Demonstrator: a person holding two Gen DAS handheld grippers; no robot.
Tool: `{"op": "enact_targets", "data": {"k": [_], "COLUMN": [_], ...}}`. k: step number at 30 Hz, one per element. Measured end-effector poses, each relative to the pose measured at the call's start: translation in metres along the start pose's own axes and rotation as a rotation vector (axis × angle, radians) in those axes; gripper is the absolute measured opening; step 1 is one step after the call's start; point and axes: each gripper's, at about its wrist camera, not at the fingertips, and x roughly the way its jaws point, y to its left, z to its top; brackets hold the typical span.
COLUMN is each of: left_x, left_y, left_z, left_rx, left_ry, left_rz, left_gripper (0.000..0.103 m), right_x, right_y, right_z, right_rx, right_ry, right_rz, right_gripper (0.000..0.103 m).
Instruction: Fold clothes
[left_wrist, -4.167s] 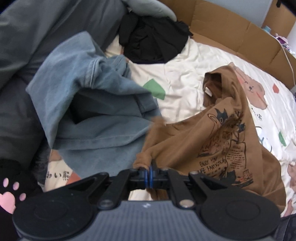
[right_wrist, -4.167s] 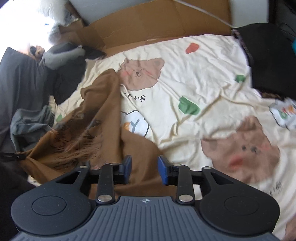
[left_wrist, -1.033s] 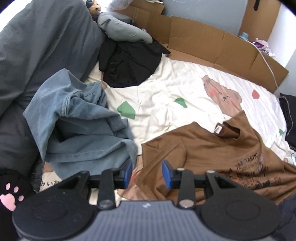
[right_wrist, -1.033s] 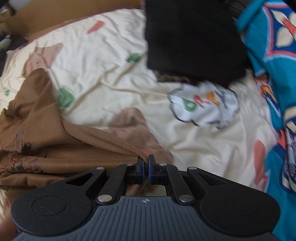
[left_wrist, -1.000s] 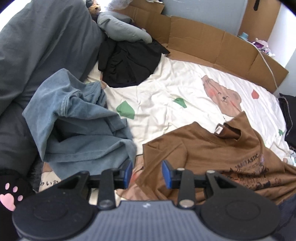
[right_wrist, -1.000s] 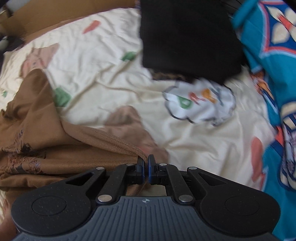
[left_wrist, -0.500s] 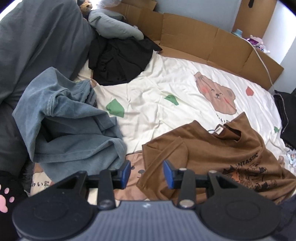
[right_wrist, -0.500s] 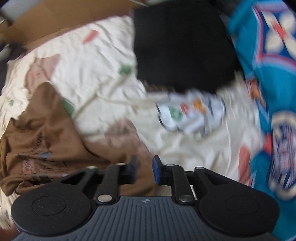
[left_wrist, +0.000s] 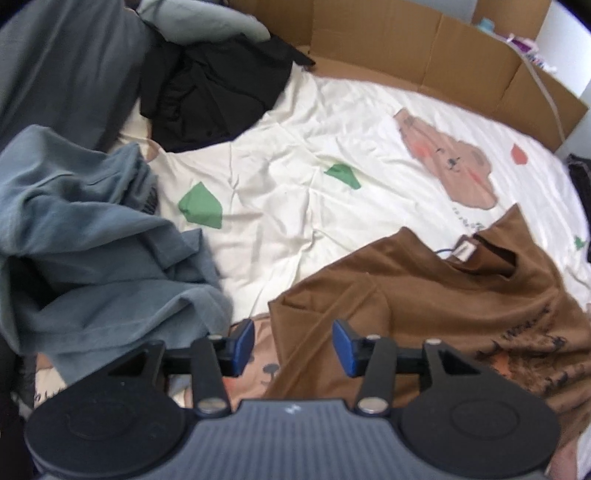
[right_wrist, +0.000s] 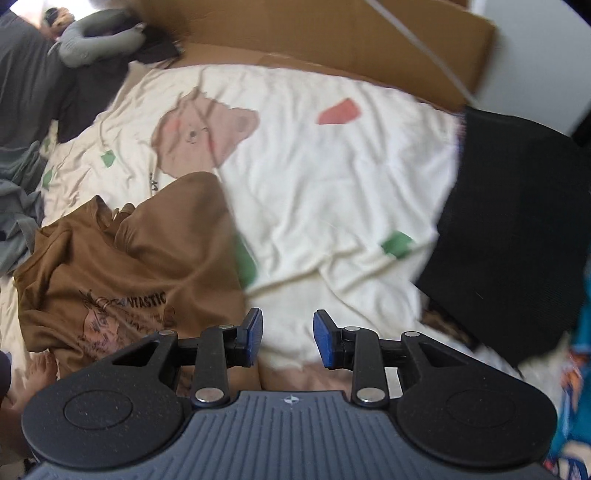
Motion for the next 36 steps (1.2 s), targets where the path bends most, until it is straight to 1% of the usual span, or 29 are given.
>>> {"op": "enact_targets", "data": {"k": [3, 5, 7, 8, 10, 13, 16, 17, 21, 24, 26, 27, 30, 33, 36], "left_x": [0.028, 0.047, 0.061, 0.064, 0.059, 0.053, 0.05, 0.049, 0.047, 0.036, 0.024, 0.017, -0.016, -0.047, -0.073], "left_y": [-0.002, -0.002, -0.001, 0.0, 0.003, 0.01, 0.02, 0.022, 0.024, 0.027, 0.028, 0.029, 0.03, 0.028, 0.028], "left_z": [0.011, 0.017, 0.022, 0.023, 0.027, 0.036, 0.043, 0.045, 0.052, 0.043, 0.031, 0.025, 0.001, -0.014, -0.023], "left_rx": [0.006, 0.006, -0.006, -0.019, -0.04, -0.077, -0.154, -0.171, -0.161, -0.196, -0.237, -0.259, -0.332, -0.322, -0.315], "left_ry": [0.031, 0.054, 0.094, 0.112, 0.123, 0.128, 0.151, 0.154, 0.142, 0.119, 0.091, 0.079, 0.063, 0.059, 0.04], "left_rz": [0.015, 0.024, 0.05, 0.06, 0.053, 0.02, 0.003, 0.0, -0.016, -0.004, 0.005, 0.01, 0.009, 0.026, 0.046], "left_gripper": [0.05, 0.051, 0.049, 0.048, 0.048, 0.049, 0.049, 0.049, 0.049, 0.049, 0.049, 0.049, 0.051, 0.053, 0.055], "right_x": [0.041, 0.065, 0.079, 0.084, 0.092, 0.083, 0.07, 0.068, 0.064, 0.07, 0.075, 0.071, 0.036, 0.001, -0.033], "right_y": [-0.001, 0.001, 0.006, 0.01, 0.017, 0.033, 0.047, 0.05, 0.06, 0.069, 0.079, 0.082, 0.086, 0.088, 0.086], "right_z": [0.01, 0.015, 0.02, 0.023, 0.029, 0.048, 0.071, 0.079, 0.111, 0.125, 0.126, 0.125, 0.117, 0.108, 0.1], "right_rx": [0.042, 0.043, 0.046, 0.045, 0.042, -0.022, -0.119, -0.14, -0.21, -0.214, -0.242, -0.259, -0.245, -0.214, -0.153], "right_ry": [0.023, 0.047, 0.066, 0.073, 0.086, 0.113, 0.127, 0.137, 0.159, 0.149, 0.17, 0.175, 0.14, 0.107, 0.045], "right_rz": [0.052, 0.071, 0.092, 0.103, 0.125, 0.174, 0.199, 0.194, 0.161, 0.125, 0.088, 0.065, 0.052, 0.06, 0.04], "right_gripper": [0.037, 0.037, 0.037, 0.037, 0.037, 0.037, 0.037, 0.037, 0.037, 0.037, 0.037, 0.037, 0.038, 0.046, 0.047]}}
